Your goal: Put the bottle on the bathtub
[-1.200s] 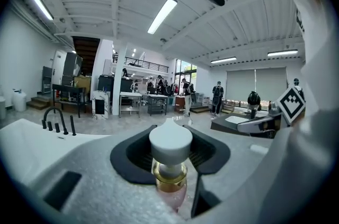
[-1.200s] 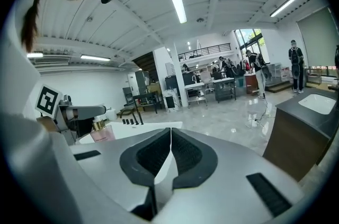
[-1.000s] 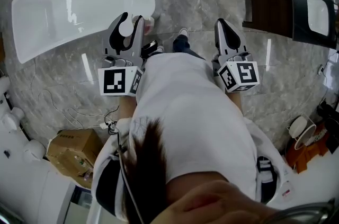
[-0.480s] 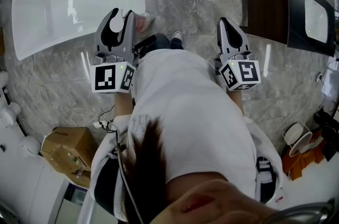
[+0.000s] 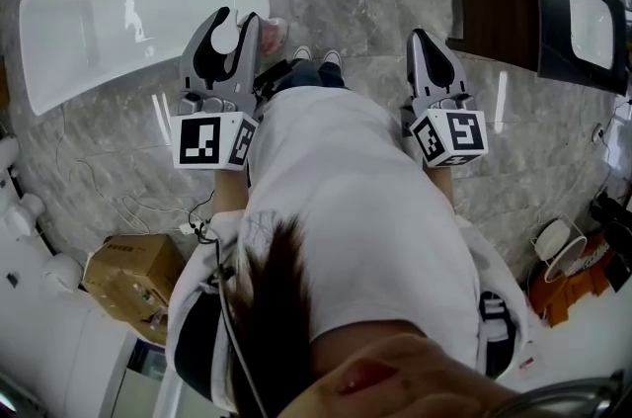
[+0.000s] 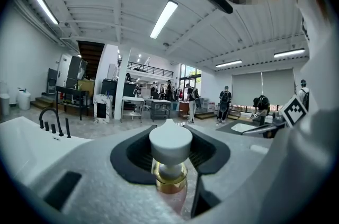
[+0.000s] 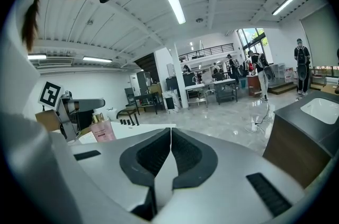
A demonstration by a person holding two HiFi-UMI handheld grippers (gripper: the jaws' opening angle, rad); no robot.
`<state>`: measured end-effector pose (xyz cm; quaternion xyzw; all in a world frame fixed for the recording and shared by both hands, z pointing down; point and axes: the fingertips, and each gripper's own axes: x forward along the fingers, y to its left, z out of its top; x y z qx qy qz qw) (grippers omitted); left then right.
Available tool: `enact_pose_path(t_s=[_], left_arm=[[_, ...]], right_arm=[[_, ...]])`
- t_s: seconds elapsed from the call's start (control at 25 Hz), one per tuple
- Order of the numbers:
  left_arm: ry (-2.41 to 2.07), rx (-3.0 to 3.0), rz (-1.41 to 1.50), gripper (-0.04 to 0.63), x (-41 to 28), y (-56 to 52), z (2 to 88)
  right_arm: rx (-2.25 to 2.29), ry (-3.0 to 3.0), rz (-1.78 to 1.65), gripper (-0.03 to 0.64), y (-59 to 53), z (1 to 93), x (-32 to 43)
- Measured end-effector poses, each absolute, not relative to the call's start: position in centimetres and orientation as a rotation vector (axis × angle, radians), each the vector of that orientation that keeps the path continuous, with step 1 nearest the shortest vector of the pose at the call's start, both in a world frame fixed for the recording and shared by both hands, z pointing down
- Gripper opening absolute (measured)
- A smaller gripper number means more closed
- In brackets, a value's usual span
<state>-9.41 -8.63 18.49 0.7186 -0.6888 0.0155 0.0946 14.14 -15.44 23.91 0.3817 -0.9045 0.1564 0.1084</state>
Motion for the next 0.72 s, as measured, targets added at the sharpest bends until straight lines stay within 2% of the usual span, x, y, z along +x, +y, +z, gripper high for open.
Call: enact_pose_path(t_s=[0.72], left_arm=[[-1.985, 2.220, 0.068, 0.163, -12.3, -9.4, 17.5]], right_arm=[[1.202, -2.687, 0.339, 0.014, -16.6, 20.8, 10.8]])
